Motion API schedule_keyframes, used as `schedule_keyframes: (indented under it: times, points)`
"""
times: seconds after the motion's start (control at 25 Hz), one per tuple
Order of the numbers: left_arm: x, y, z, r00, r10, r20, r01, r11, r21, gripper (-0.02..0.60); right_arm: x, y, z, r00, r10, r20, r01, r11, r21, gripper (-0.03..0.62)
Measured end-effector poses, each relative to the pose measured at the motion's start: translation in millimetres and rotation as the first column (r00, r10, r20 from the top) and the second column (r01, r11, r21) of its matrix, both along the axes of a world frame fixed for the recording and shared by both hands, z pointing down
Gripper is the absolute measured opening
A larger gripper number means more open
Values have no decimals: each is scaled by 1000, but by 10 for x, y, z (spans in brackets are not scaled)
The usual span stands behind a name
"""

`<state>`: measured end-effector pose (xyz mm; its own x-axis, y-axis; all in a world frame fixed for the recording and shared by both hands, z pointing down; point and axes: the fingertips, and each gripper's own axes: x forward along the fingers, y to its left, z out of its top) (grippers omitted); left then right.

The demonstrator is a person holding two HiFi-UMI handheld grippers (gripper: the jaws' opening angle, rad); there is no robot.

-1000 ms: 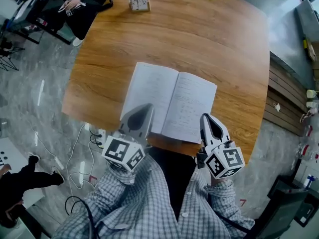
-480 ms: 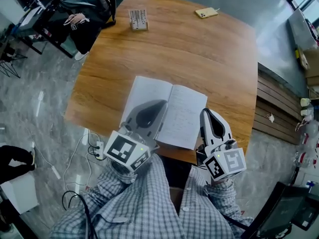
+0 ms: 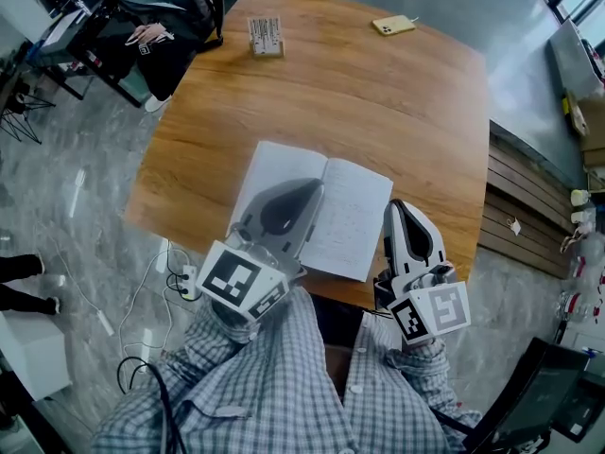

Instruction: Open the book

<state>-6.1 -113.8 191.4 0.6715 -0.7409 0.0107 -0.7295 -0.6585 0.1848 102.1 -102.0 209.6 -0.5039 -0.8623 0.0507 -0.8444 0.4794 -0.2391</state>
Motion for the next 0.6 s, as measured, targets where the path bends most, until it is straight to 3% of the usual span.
schedule_keyframes:
  times: [0.6]
  points:
    - [-47,-44,46,999,-26,-48,24,999,-49,9,-20,2,16,1000,-16,-20,15,1000,-19,20]
